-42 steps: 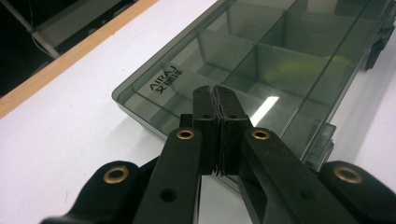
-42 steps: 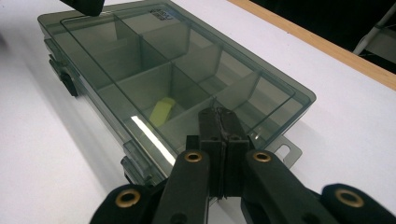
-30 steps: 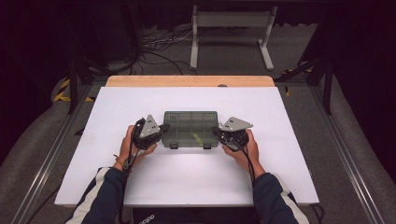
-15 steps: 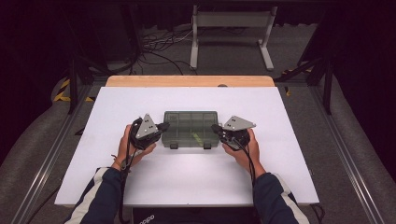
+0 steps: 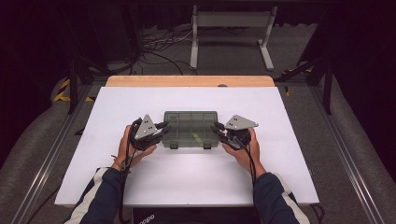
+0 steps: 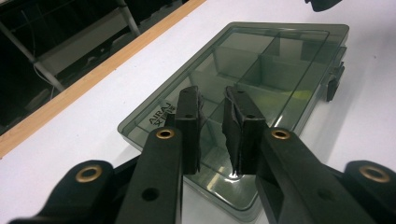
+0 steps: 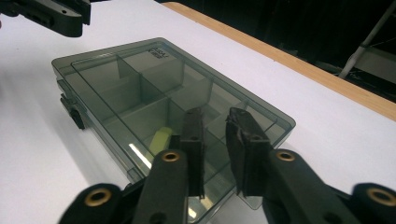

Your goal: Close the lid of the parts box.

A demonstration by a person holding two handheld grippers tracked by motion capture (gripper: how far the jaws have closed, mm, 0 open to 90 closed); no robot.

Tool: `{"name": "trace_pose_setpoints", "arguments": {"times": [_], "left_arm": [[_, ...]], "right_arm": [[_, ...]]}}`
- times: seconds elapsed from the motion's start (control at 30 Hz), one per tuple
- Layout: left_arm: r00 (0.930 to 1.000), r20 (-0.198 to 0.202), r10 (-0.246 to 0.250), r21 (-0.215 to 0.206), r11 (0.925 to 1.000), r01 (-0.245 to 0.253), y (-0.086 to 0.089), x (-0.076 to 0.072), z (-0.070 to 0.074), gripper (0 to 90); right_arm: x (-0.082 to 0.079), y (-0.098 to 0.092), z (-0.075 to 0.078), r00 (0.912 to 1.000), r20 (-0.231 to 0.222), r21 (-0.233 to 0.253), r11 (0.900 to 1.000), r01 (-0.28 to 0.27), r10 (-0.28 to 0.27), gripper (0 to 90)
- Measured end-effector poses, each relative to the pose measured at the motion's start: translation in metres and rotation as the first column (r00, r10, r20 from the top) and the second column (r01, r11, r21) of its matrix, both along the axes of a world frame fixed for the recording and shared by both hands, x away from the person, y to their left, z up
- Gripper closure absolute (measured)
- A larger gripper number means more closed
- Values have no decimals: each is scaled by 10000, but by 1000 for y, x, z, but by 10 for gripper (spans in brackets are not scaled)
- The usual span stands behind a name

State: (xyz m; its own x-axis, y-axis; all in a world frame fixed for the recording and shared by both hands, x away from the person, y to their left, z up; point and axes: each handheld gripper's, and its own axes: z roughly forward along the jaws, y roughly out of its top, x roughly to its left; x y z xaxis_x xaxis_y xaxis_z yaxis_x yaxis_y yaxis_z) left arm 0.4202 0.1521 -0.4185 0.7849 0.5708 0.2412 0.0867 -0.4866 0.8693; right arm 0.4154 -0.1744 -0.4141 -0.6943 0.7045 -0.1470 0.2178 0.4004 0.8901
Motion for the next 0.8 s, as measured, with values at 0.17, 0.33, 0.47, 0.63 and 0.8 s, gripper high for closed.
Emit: {"name": "trace_pose_setpoints", "arguments": {"times": [0.17,0.33,0.47,0.63,0.8], "left_arm": [[10000,-26,5,-7,10000,-6,-2,0,-2,658],[10000,16,-57,-95,9999,57,-2,1,-3,575],[9999,-41,-156,-122,9998,155,-3,1,-4,503],[9998,-11,-178,-232,9996,178,-2,1,-4,436],[9999,-33,-142,-262,9996,141,-2,2,-4,386]], "right_arm": [[2,0,-2,9999,-132,115,9999,49,-47,652],[3,-1,-3,9998,-149,300,9995,100,-96,553],[5,-1,-4,9997,-157,387,9990,211,-205,476],[6,0,-5,9994,-91,560,9978,352,-348,391],[6,0,-5,9992,-16,547,9977,409,-409,343]]}}
